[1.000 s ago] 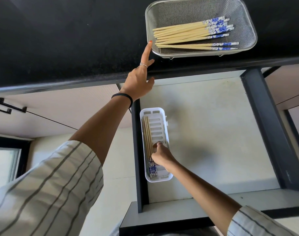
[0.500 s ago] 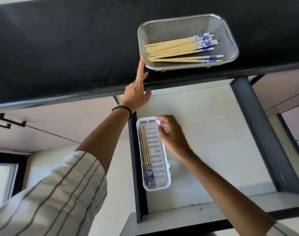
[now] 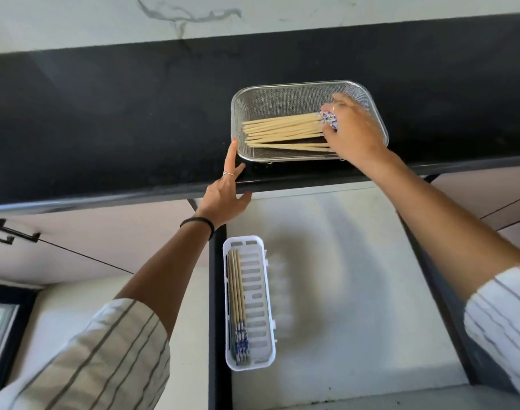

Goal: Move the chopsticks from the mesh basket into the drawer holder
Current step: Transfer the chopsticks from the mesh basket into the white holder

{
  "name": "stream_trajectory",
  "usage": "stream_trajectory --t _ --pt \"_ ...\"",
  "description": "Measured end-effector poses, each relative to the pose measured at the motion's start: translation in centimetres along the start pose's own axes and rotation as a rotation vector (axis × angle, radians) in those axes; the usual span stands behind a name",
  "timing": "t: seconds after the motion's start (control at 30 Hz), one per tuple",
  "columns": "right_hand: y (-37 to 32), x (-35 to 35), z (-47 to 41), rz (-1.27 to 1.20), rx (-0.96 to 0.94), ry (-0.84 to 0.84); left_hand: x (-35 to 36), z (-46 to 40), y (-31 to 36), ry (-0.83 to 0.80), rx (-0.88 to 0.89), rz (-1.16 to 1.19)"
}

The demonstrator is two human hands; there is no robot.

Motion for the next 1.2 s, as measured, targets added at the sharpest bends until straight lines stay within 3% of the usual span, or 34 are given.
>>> stream_trajectory --t 0.13,0.23,0.5,0.8,1.0,1.2 --pt "1.4 4.1 -2.0 0.150 -0.015 -0.341 0.3 0.1 0.0 -0.015 -0.023 -0.007" --pt "1.7 5.8 -2.6 0.169 -0.018 -0.430 0.4 0.1 -0.1 -0.030 -0.034 0.001" --pt "0.6 5.9 -2.6 0.334 -0.127 -0.360 0.5 -0.1 -0.2 -0.037 -0.043 0.008" --pt "0.1 6.0 -2.7 0.526 -0.192 -0.395 0.6 -0.5 -0.5 -0.048 -0.031 0.031" --pt "-0.4 4.5 -2.4 0.470 -0.234 -0.327 0.6 -0.6 -0.7 -0.054 -0.034 0.042" --pt "-2.2 1.2 -1.7 0.337 -0.242 -0.149 0.7 -0.7 -0.8 -0.070 -0.026 0.053"
Point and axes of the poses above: each hand's wrist, its own z-axis away from the middle knuckle, its own x-axis out of the palm, y = z × x, the point moved 9 cm from there along -z, towards the middle knuckle, and after that the axes turned 2 degrees about -z, right-handed, at the moved point
